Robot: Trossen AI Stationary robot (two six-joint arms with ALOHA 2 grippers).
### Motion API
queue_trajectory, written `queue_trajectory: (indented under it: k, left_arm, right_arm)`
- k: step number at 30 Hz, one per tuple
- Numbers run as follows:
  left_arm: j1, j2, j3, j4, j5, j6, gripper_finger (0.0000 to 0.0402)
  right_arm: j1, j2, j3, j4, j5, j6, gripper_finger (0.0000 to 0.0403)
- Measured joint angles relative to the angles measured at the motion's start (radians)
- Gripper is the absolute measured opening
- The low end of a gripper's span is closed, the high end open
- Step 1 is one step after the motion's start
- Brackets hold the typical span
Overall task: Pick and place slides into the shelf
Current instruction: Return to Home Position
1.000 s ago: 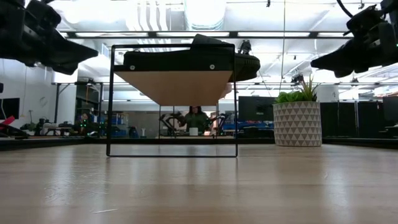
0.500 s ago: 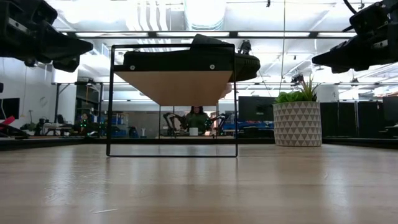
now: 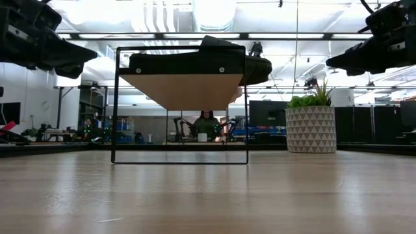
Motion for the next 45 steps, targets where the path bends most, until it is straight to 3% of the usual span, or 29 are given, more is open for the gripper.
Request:
queue_trajectory:
  k: [45]
  left_arm:
    - [0.0, 0.016, -0.001, 0.001, 0.001, 0.0, 0.0]
  right_arm:
    - [0.0, 0.002, 0.001, -0.001, 0.0, -0.01, 0.0009]
